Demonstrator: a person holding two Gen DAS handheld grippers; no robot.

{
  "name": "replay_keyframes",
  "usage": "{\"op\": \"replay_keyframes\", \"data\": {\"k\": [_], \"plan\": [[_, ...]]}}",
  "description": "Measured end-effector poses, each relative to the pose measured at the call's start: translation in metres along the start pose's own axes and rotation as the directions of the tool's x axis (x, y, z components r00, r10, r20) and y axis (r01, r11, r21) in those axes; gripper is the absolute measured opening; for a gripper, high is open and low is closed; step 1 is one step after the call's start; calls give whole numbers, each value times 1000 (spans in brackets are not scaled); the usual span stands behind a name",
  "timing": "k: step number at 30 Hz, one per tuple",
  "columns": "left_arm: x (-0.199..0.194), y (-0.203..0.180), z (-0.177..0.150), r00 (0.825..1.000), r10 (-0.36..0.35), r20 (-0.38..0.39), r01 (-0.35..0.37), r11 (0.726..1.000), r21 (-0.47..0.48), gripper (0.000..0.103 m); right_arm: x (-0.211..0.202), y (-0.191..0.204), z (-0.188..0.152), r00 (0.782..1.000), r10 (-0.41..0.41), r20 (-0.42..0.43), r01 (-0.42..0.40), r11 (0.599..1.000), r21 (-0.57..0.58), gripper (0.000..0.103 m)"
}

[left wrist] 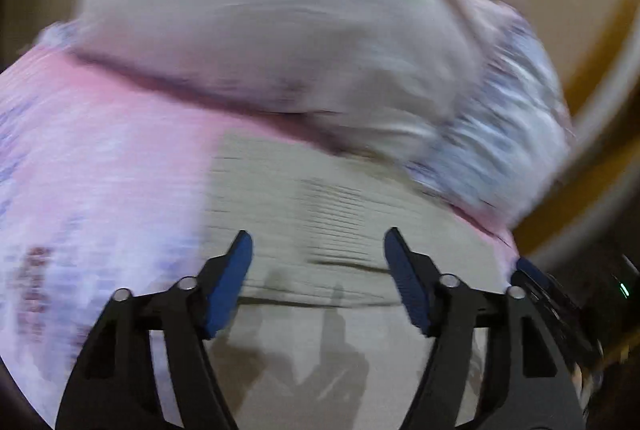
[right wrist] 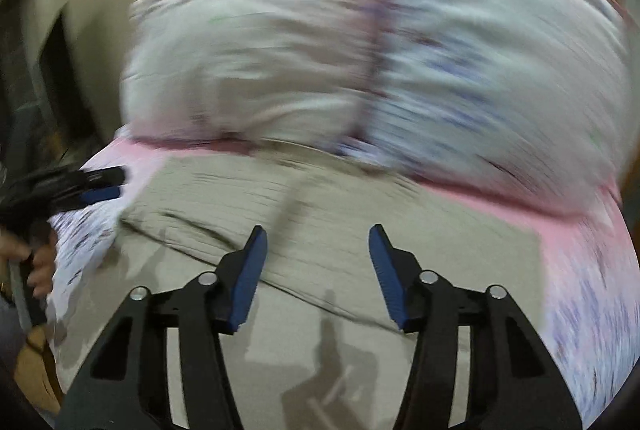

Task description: Fold small clothes

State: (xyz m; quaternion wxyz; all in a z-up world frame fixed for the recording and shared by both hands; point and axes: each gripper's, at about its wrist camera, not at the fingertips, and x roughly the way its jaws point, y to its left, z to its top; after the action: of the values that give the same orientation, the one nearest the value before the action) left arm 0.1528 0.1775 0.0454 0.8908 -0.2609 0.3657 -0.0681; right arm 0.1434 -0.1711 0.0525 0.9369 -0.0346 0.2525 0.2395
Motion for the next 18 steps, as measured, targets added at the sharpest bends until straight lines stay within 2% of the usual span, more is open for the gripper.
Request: {"op": "replay_keyframes", "data": {"k": [3, 6, 9, 14, 16, 18], "plan": [[10, 30, 5, 998, 49, -41, -51, 997, -51, 62, 32, 64, 13, 996, 83, -20, -85, 983, -162, 49], [24, 45, 5, 996, 23, -90, -33, 994, -107, 60, 64, 107, 13, 993, 85, -76, -102, 958, -266, 44], [41, 46, 3, 993, -12, -115, -4, 991, -137, 57, 86, 129, 12, 991, 69, -113, -101, 947, -305, 42], [47, 44, 6, 993, -38, -108, 24, 991, -132, 52, 117, 146, 6, 988, 21, -154, -75, 933, -353, 41], [48, 42, 4, 995, -25, -102, 13, 994, -113, 49, 122, 146, 6, 991, 2, -137, -50, 935, -352, 34], [50, 40, 3, 995, -3, -102, -7, 995, -95, 41, 124, 139, 10, 990, 9, -139, -53, 949, -312, 12]]}}
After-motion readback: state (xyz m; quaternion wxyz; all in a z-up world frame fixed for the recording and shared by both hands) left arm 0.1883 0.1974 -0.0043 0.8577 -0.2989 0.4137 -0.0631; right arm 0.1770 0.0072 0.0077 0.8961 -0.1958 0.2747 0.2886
